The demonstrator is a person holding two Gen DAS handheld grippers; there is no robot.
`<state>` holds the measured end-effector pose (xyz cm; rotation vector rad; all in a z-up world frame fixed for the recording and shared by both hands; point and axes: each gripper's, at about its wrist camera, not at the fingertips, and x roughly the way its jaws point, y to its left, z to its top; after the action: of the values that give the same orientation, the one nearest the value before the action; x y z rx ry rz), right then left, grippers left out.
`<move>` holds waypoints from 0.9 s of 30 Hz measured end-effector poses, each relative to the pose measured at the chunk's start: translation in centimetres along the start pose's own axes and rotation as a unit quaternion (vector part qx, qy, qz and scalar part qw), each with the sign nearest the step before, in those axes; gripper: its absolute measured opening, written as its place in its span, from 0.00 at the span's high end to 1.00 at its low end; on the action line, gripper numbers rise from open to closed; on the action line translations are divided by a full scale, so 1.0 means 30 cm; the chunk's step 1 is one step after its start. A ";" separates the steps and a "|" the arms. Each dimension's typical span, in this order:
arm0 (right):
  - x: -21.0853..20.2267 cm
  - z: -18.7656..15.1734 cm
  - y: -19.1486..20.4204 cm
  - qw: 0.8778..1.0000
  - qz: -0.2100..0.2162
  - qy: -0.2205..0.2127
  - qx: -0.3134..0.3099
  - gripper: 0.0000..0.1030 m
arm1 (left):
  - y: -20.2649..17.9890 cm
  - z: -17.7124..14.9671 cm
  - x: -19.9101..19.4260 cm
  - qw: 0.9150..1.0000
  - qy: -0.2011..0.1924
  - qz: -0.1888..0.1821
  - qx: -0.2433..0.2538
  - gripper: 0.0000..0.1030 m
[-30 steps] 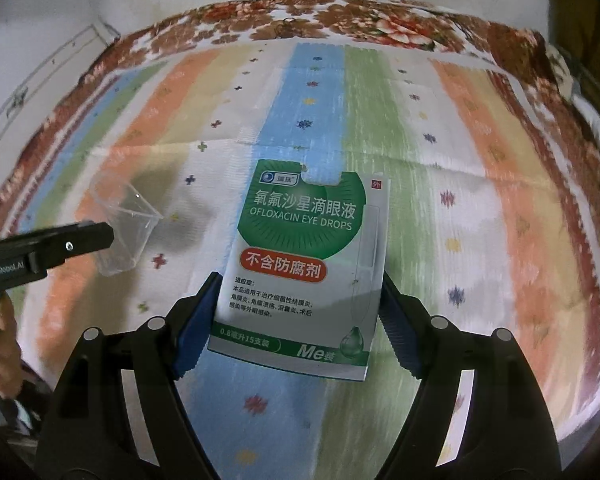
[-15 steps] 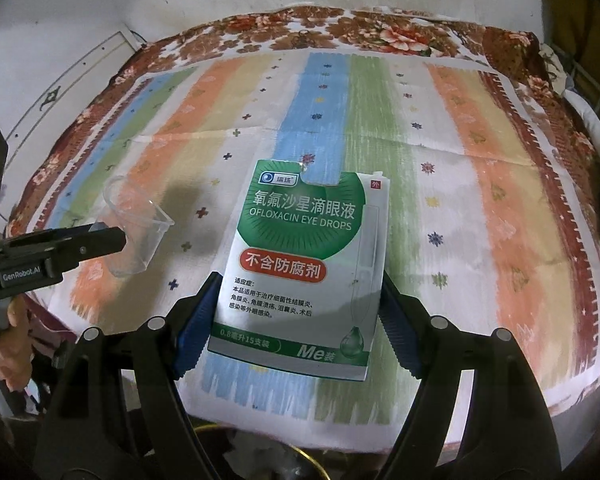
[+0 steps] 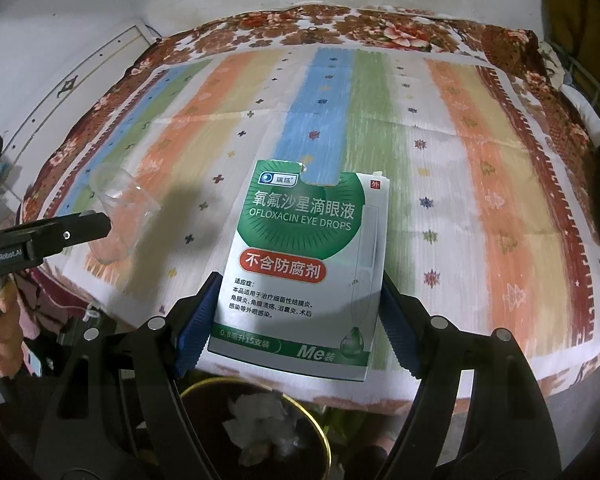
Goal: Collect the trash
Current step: 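Carry the green box with the right tool while the left carries the cup to the bin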
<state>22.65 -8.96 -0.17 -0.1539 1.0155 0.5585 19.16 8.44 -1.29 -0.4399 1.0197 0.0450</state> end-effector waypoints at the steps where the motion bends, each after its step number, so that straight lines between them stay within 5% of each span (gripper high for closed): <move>1: -0.014 -0.013 0.000 1.000 0.003 -0.001 0.001 0.31 | -0.002 -0.014 -0.008 1.000 0.000 -0.004 -0.001 0.58; 16: -0.174 -0.293 0.023 0.998 0.057 -0.005 0.013 0.31 | -0.063 -0.282 -0.132 0.998 -0.010 -0.059 -0.005 0.57; 27: -0.221 -0.476 -0.041 0.998 0.059 0.015 0.033 0.31 | -0.106 -0.497 -0.131 0.998 -0.006 -0.069 0.008 0.57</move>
<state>9.74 -17.79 -2.35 -0.0430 1.0759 0.6307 5.71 0.58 -3.57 -0.4946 0.9755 -0.0846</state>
